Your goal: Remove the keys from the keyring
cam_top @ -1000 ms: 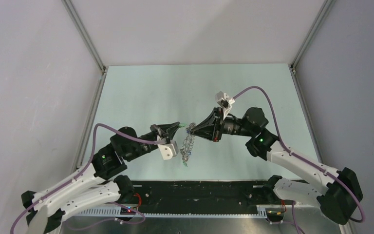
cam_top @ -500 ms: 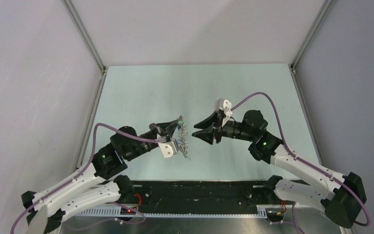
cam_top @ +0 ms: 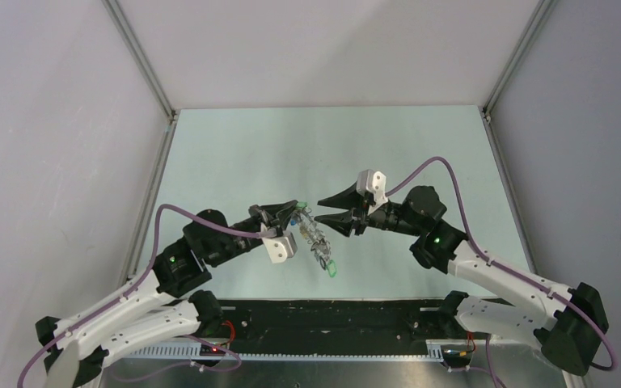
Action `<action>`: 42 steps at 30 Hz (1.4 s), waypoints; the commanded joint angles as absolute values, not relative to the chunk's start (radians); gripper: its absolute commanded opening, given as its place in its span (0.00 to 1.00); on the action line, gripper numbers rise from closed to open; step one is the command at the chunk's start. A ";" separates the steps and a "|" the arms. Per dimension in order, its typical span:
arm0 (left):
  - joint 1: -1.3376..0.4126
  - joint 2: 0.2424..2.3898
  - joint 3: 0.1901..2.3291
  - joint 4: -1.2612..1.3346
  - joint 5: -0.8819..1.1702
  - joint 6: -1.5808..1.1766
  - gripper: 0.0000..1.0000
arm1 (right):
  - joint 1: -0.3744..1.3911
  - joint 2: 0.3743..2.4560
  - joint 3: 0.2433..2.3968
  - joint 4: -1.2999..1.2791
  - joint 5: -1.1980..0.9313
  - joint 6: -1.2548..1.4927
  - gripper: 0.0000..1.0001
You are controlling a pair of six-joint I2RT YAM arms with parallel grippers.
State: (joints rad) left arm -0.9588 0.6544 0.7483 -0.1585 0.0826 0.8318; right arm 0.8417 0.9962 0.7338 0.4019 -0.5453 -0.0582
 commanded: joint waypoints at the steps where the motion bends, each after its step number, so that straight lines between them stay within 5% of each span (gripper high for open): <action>1: -0.956 0.644 0.767 -0.071 0.096 0.844 0.00 | 0.848 1.013 0.738 0.507 -0.534 -0.081 0.43; 19: -0.955 0.648 0.767 -0.071 0.100 0.844 0.00 | 0.850 1.111 0.774 0.574 -0.584 -0.046 0.34; 34: -0.956 0.655 0.766 -0.073 0.109 0.843 0.00 | 0.850 1.138 0.798 0.598 -0.591 -0.023 0.14; 37: -0.956 0.652 0.766 -0.073 0.106 0.844 0.00 | 0.850 1.132 0.799 0.589 -0.585 -0.023 0.00; 42: -0.956 0.641 0.765 -0.073 0.083 0.847 0.00 | 0.850 1.103 0.798 0.534 -0.577 -0.033 0.00</action>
